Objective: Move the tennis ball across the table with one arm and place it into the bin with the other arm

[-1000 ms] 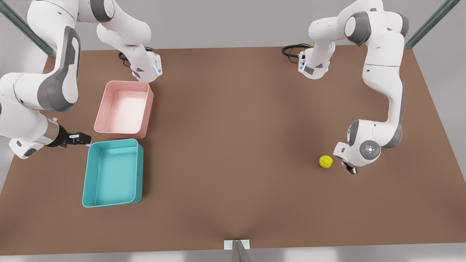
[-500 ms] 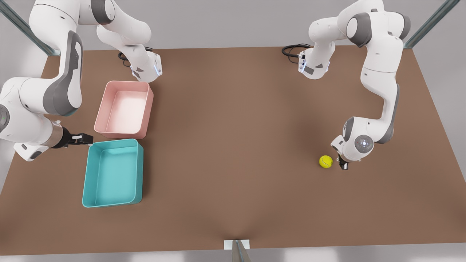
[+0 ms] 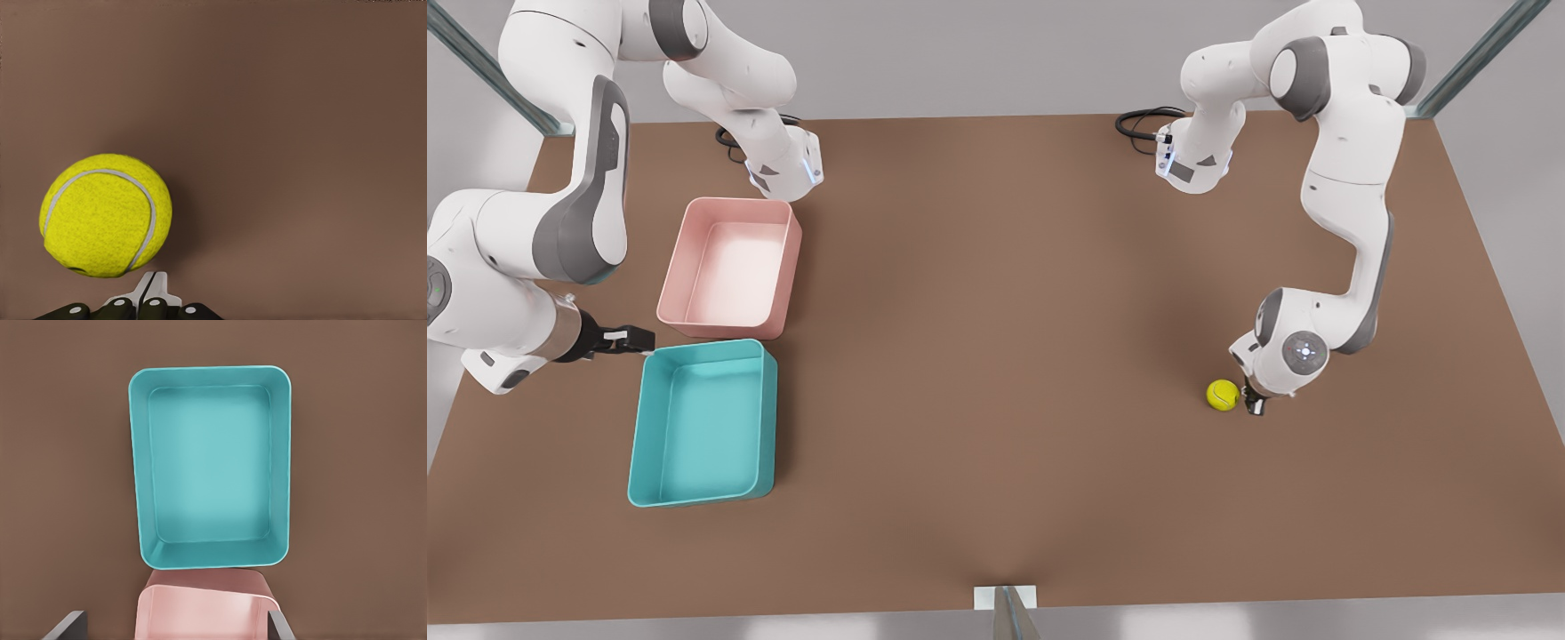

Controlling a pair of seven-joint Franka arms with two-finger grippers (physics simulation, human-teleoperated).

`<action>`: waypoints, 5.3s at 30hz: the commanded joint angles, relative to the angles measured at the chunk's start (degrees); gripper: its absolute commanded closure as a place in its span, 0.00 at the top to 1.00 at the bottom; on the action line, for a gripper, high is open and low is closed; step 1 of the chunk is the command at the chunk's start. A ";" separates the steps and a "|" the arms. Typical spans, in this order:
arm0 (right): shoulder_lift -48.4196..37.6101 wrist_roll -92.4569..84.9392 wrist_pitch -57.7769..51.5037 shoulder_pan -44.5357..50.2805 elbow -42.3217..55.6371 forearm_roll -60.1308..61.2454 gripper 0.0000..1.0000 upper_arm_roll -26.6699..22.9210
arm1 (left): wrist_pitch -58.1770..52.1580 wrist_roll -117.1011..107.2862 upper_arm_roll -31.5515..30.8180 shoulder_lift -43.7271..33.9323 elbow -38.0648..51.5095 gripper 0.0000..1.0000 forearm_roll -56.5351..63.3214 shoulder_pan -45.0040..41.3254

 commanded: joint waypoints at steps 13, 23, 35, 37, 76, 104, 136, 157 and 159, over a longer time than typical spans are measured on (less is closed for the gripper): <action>0.02 -0.06 -0.03 0.00 0.03 -0.01 1.00 -0.01 | -3.73 -32.68 0.62 -0.23 5.34 0.21 -9.76 -18.25; 0.02 -0.06 0.05 0.00 0.03 -0.01 1.00 -0.01 | -57.87 -94.17 4.93 -18.42 31.97 1.00 -14.15 -10.68; 14.87 15.67 13.23 24.87 3.98 2.29 1.00 0.08 | -66.13 -109.94 5.63 -19.92 40.05 1.00 -19.77 -14.03; 18.56 30.60 23.25 30.23 3.37 -0.01 1.00 0.25 | -66.40 -109.85 5.72 -19.65 40.14 1.00 -19.78 -13.85; 19.53 50.30 48.57 42.10 -20.36 1.75 1.00 1.92 | -69.74 -106.07 5.80 -18.25 40.14 1.00 -19.78 -12.62; 23.84 50.12 51.82 44.12 -20.80 1.66 1.00 2.01 | -69.74 -106.33 5.63 -18.25 40.23 1.00 -19.69 -12.79; 23.84 45.55 51.65 41.92 -21.94 2.10 0.82 3.42 | -69.83 -106.33 5.54 -18.25 40.32 1.00 -19.25 -12.88; 19.27 40.01 50.06 33.31 -22.12 2.36 0.66 7.11 | -69.83 -106.33 5.54 -18.25 40.49 1.00 -19.25 -12.97; 17.25 35.54 49.89 29.28 -22.12 5.17 0.66 8.51 | -69.83 -106.33 5.54 -18.25 40.49 1.00 -19.25 -12.97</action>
